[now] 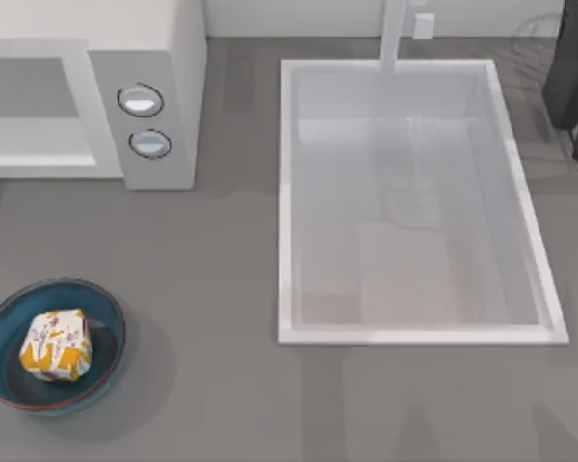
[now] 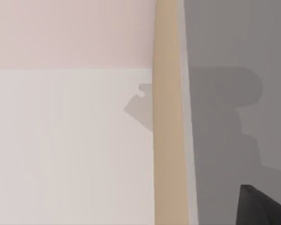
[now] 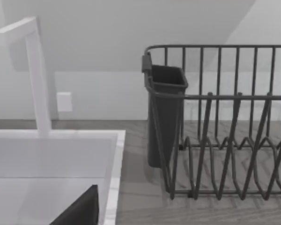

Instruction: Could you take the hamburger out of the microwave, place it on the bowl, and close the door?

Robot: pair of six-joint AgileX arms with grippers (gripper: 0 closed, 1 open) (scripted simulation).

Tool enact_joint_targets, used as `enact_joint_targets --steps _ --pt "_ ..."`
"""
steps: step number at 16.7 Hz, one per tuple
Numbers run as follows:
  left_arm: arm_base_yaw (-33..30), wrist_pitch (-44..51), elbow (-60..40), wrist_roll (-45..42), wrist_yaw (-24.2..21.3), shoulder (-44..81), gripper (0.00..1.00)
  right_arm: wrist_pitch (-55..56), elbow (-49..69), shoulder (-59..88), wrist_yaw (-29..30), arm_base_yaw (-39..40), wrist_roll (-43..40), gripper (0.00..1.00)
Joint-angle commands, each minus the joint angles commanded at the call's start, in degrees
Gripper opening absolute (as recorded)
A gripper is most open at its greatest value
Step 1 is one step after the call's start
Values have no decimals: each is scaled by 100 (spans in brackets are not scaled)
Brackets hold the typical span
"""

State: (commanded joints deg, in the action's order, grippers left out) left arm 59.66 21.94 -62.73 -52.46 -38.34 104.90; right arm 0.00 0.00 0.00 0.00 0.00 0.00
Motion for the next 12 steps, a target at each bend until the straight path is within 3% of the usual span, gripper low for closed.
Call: enact_joint_targets --steps 7,12 --pt "-74 -174 205 64 24 -62 0 0 0 0 0 0 0 100" --pt "-624 -691 1365 660 303 -1010 0 0 0 0 0 0 0 100"
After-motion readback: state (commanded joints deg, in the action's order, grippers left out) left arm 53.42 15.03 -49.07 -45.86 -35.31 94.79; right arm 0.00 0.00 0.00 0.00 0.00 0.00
